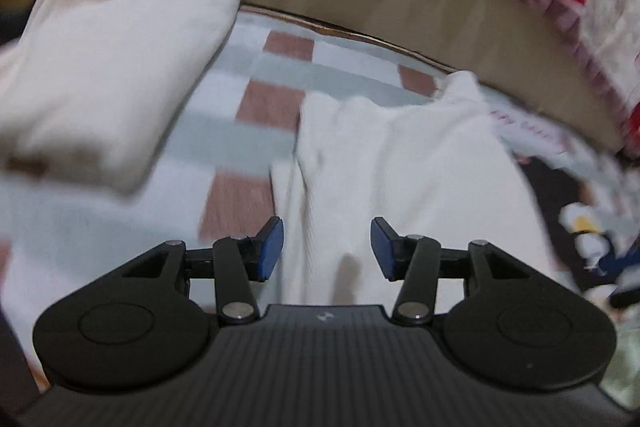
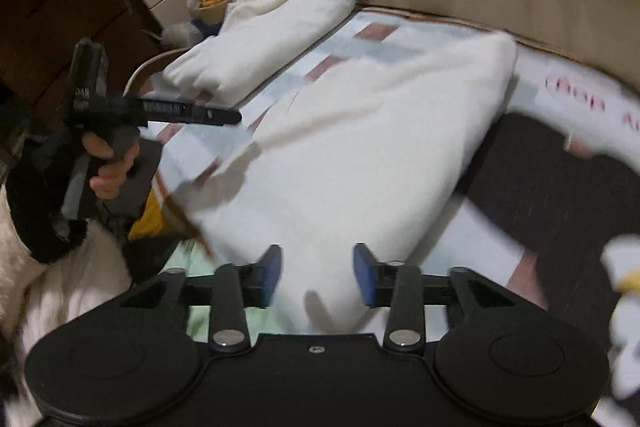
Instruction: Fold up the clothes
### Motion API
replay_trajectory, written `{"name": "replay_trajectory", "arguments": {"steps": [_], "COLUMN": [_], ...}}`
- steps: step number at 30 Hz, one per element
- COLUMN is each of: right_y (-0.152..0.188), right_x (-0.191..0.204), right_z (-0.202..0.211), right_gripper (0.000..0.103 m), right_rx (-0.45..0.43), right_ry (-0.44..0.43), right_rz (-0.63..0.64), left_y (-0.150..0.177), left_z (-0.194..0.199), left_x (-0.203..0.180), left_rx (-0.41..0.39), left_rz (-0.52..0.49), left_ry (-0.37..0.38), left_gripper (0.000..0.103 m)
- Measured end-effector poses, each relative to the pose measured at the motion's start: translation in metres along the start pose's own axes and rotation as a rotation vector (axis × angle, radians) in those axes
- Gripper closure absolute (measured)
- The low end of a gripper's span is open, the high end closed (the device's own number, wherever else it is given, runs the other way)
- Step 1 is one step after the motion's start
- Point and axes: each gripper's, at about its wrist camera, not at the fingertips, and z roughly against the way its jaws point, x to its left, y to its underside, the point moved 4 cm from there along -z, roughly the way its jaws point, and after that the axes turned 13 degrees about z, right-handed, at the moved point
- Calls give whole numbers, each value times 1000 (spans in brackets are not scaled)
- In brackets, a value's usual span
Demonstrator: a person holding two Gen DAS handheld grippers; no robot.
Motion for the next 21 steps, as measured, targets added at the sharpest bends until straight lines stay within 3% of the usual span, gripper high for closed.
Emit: {"name": "replay_trajectory", "arguments": {"steps": [4,6,7,8,9,13,21], "right_y": [-46,-57,-59,-61,-62,-62,-49], "right_x": [-55,-72,-76,-80,-82,-90,-123], "right_z": [-36,-49,-54,-58,-63,-83,-112], "right_gripper": [49,49,49,49,49,49,48], "right_rx": [32,-11,-40,-68,-87,-102,-89], "right_ry": [79,112,133,155,180,266,293], "right_rz": [-110,-158,-158,-157,-139,-64,-175], "left_y": [-11,-6,-4,-4,-6,-21,-2], "left_z": [-52,-70,-73,-71,-67,-45,-73], "left_x": [-7,-9,-13,-17,-16,1,-8], "left_rx": [26,35,9,-21,-41,-131,-164], "left_rz": [4,-19,-95,-168,-172,-13,-223], "left_ry": [-3,-30,-61,-81,-80,-40,-105], "left_gripper": [47,51,69,96,96,97,95]}}
